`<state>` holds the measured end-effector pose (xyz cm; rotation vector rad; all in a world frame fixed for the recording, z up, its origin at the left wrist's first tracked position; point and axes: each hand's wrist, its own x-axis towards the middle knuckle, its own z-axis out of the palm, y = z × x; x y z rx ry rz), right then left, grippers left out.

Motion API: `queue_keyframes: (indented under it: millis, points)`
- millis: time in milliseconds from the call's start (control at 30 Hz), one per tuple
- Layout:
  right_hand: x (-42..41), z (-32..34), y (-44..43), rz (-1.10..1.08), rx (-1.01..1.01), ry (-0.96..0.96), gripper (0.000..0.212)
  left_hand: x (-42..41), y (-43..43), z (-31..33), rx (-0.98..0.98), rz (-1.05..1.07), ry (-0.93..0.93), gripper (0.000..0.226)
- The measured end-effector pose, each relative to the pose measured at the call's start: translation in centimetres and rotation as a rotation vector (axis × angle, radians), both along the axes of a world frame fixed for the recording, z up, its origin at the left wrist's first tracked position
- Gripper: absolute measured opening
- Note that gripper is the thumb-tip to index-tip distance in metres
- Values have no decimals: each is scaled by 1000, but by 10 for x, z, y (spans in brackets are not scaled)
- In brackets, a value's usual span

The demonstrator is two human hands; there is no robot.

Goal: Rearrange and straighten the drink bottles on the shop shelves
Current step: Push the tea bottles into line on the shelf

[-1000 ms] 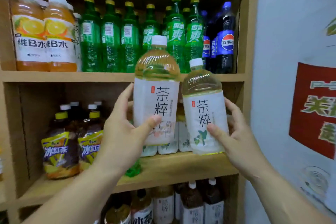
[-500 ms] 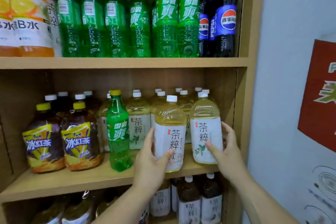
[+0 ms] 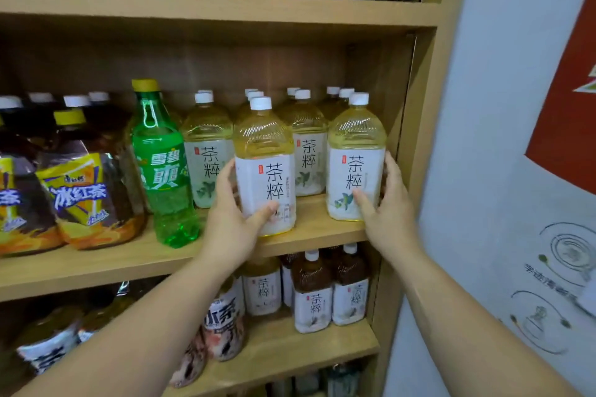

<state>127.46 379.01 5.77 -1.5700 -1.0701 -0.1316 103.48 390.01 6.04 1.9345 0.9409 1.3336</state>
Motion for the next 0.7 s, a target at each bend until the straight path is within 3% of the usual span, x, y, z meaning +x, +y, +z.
queue_keyframes:
  millis: [100, 167, 233, 467, 700]
  points:
    - [-15, -2, 0, -203, -18, -301, 102, -1, 2, -1, 4, -1, 4, 100]
    - [-21, -2, 3, -310, -87, -547, 97, 0, 3, -2, 11, -1, 3, 99]
    - [-21, -3, 7, -357, -160, -675, 92, 1, 4, -4, 12, 5, -1, 98]
    - [-12, -5, 18, -409, -234, -576, 89, 1, 4, -6, 22, -12, -20, 99]
    - [-7, 3, 28, -300, -240, -469, 92, 0, 4, -5, 4, -4, -1, 100]
